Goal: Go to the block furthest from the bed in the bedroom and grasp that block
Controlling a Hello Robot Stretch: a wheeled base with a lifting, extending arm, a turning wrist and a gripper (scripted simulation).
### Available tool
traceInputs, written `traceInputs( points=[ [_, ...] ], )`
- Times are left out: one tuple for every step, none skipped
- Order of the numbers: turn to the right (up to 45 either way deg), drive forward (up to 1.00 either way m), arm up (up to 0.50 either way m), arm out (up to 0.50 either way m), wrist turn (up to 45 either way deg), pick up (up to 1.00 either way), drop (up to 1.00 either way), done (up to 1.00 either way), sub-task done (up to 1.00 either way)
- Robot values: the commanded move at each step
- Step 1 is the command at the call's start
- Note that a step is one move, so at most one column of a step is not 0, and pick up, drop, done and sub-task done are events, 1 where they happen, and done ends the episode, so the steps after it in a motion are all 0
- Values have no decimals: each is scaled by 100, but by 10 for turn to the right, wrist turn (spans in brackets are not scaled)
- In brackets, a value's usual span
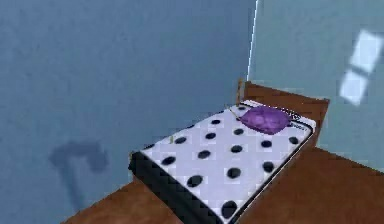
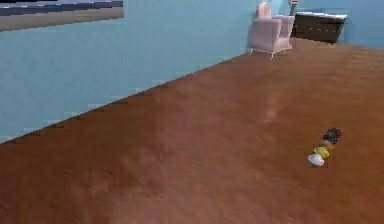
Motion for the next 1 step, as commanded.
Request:
traceInputs(
  points=[
    [-450, 0, 0, 0, 0, 0, 0, 0, 0]
  ],
)
